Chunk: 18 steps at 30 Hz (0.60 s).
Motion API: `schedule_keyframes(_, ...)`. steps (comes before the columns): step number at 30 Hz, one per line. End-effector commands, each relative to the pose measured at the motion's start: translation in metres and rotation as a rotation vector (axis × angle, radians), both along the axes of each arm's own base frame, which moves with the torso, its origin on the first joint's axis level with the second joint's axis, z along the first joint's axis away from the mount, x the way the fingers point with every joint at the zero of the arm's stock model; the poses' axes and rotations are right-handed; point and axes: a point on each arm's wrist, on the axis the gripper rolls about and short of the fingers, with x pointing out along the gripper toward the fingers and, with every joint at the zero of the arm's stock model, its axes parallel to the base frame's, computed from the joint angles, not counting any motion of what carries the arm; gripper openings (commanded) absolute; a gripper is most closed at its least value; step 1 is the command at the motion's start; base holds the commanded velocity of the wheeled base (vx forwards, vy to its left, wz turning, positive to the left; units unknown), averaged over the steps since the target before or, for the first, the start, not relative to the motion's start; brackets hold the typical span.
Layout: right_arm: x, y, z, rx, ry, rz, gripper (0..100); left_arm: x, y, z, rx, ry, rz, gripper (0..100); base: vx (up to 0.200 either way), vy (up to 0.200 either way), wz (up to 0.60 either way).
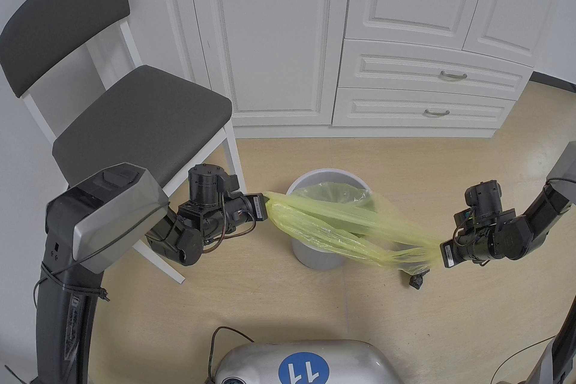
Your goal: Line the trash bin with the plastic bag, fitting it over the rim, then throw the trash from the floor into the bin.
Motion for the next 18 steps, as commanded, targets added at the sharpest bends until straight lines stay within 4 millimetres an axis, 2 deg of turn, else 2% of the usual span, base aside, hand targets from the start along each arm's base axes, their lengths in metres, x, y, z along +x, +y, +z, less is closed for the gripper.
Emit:
schedule_keyframes(1, -0.009, 0.011, 0.018, 0.013, -0.026, 0.043, 0, -0.005, 0.015, 0.024, 0.030, -0.010, -0.003, 0, 0.000, 0.000, 0.00)
schedule_keyframes(4, -0.013, 0.017, 0.016, 0.010, -0.010, 0.066, 0, -0.010, 0.023, 0.024, 0.054, 0.020, -0.036, 0, 0.000, 0.000, 0.00)
schedule_keyframes(9, -0.017, 0.022, 0.007, -0.004, 0.029, 0.092, 0, -0.013, 0.024, 0.018, 0.088, 0.041, -0.063, 0, 0.000, 0.000, 0.00)
schedule_keyframes(15, -0.006, 0.027, -0.013, -0.014, 0.074, 0.085, 0, -0.010, 0.020, 0.002, 0.099, 0.062, -0.071, 0, 0.000, 0.000, 0.00)
schedule_keyframes(18, 0.005, 0.029, -0.023, 0.000, 0.079, 0.057, 0, 0.000, 0.011, -0.011, 0.097, 0.057, -0.063, 0, 0.000, 0.000, 0.00)
